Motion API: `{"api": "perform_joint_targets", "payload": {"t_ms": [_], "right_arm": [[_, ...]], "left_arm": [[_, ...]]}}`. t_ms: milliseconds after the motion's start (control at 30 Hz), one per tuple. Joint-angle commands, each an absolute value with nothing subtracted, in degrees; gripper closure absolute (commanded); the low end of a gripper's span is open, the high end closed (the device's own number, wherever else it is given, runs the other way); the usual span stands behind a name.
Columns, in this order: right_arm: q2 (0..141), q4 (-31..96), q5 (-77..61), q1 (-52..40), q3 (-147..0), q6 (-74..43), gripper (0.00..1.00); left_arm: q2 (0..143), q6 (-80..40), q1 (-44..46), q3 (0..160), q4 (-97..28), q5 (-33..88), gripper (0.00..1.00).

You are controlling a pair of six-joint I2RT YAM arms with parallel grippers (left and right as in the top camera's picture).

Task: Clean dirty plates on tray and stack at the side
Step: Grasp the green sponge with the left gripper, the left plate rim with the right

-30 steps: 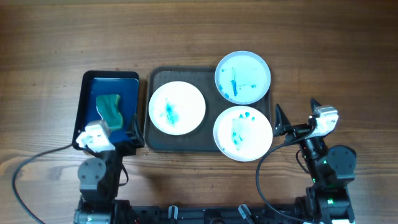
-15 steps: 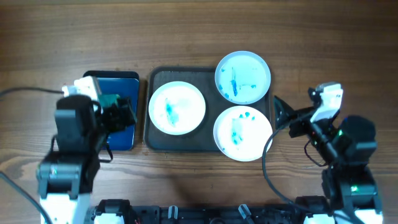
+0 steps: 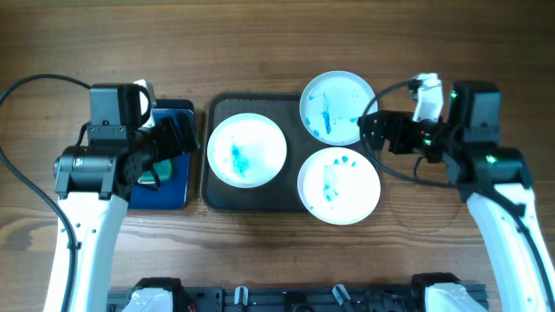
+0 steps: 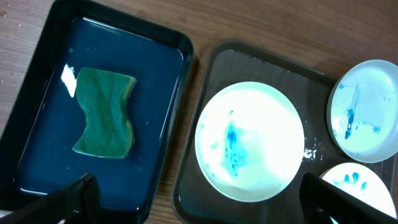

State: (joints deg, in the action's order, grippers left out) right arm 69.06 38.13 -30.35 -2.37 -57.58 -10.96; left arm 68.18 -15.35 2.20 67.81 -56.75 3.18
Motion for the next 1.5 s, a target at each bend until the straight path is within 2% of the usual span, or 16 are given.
{"api": "perform_joint_targets", "payload": {"t_ms": [0, 200, 367, 733, 1000, 1067, 1133, 1333, 1467], "right_arm": [[72.93, 38.26, -33.26, -6.37, -59.33, -12.69, 0.19], [85.03, 44.16, -15.53, -21.87, -70.76, -20.78, 0.26], [96.84, 41.76, -7.49, -29.04, -75.68, -30.39, 0.51], [111.72, 30.76, -14.37, -30.44, -75.68, -32.97, 0.69], [117.34, 28.99, -16.01, -31.86, -75.66, -31.62, 0.71], [117.69, 28.97, -16.01, -31.88, -75.66, -31.68, 0.80], [117.78, 29.08, -15.99, -31.88, -75.66, -31.73, 0.94], [117.78, 29.19, -15.44, -32.03, -75.64, -31.46, 0.96], [117.78, 29.15, -14.68, -32.32, -75.64, -31.48, 0.96]], "left_arm": [[68.47, -15.84, 2.35, 68.79, -55.53, 4.43, 0.00], [68.49, -15.94, 2.35, 68.79, -55.99, 2.39, 0.00], [68.86, -19.14, 2.35, 68.77, -57.63, -6.39, 0.00], [79.55, -20.29, 1.65, 68.62, -57.87, -6.52, 0.00], [81.52, -20.23, -7.16, 68.62, -57.60, -6.46, 0.00], [82.06, -19.97, -8.10, 68.58, -57.58, -6.48, 0.00], [83.11, -19.97, -8.60, 68.58, -57.58, -6.46, 0.00], [90.26, -19.70, -8.95, 68.58, -57.36, -6.50, 0.02], [95.96, -16.38, -9.41, 68.58, -54.17, -5.34, 0.14]]}}
